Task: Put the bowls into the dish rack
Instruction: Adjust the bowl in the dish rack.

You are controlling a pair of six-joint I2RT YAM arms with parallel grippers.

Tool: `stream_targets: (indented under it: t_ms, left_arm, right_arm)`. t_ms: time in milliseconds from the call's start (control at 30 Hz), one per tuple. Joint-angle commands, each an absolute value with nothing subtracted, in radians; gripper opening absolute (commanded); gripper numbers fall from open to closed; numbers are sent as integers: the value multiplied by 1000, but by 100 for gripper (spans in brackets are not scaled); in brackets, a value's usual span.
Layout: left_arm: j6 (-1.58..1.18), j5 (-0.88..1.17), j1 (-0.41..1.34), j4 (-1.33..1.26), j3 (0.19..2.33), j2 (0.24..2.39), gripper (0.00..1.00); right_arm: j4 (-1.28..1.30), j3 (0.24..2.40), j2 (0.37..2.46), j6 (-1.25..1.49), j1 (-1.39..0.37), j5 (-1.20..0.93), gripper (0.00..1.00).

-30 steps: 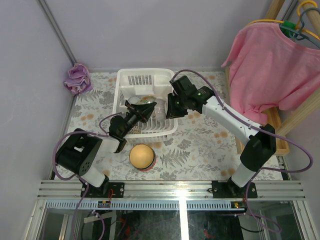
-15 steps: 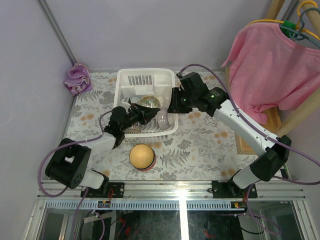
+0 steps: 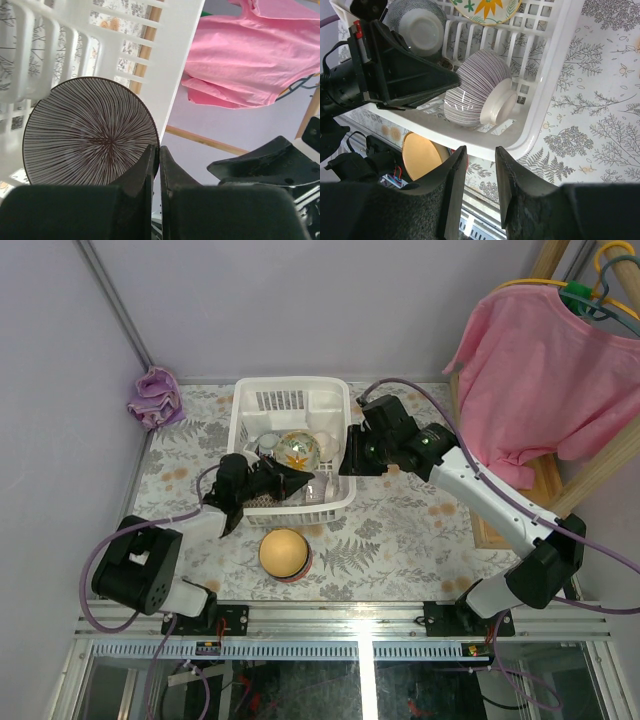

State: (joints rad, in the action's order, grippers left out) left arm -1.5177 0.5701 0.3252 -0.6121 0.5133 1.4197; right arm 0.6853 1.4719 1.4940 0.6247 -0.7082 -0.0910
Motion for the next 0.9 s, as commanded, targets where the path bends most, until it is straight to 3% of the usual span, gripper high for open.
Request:
stream_targets:
  t_ms: [0,233,633,867]
  left_arm:
    - [-1609,625,319,-772,525,1424,0]
    - [-1713,558,320,-841,607,1450,0]
    - [-1999,417,382,-1367,488,1720,0]
    - [-2031,413,387,-1450,446,1785,0]
  right_arm:
    - [642,1463,1483,631,-714,-99,36]
    - [660,1502,1510,627,-715,-90,36]
    - [689,1586,1596,613,-716,-80,36]
    - [708,1619,1637,598,-722,-76,36]
